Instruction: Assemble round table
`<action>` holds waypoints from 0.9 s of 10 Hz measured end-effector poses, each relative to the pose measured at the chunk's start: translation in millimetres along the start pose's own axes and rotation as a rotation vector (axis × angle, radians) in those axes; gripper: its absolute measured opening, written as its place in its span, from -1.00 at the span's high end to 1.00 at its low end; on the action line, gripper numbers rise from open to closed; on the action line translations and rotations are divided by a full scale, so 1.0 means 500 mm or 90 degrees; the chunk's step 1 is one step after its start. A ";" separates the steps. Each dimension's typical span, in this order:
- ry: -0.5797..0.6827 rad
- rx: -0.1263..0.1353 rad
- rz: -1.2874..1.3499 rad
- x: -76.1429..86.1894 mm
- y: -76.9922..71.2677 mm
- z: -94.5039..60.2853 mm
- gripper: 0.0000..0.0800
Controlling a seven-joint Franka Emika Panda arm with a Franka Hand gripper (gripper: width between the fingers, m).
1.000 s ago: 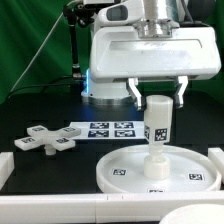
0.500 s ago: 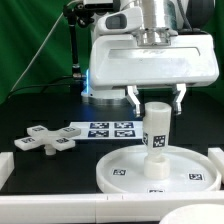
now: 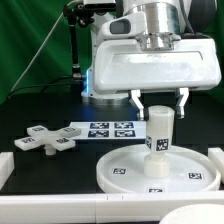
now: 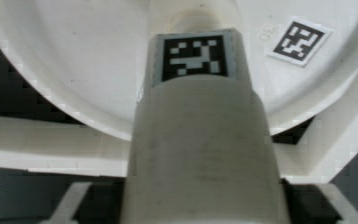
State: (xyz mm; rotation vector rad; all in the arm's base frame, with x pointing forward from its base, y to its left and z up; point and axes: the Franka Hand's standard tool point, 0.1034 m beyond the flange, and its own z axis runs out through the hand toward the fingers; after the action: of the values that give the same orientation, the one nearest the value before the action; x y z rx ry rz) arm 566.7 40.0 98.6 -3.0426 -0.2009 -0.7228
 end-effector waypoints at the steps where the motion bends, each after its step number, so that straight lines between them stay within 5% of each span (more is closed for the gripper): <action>1: -0.003 0.000 0.001 -0.005 0.001 0.004 -0.02; 6: 0.060 -0.027 -0.002 -0.014 0.031 0.009 -0.02; 9: 0.042 -0.021 0.001 -0.016 0.030 0.010 -0.14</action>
Offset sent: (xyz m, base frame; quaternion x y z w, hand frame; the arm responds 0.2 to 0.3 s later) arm -0.0117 0.0010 -0.0101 0.0031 0.0384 0.0229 0.9990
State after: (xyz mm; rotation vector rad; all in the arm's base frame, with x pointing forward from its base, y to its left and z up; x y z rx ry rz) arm 563.5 24.4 90.9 -3.0432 -0.1877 -0.8319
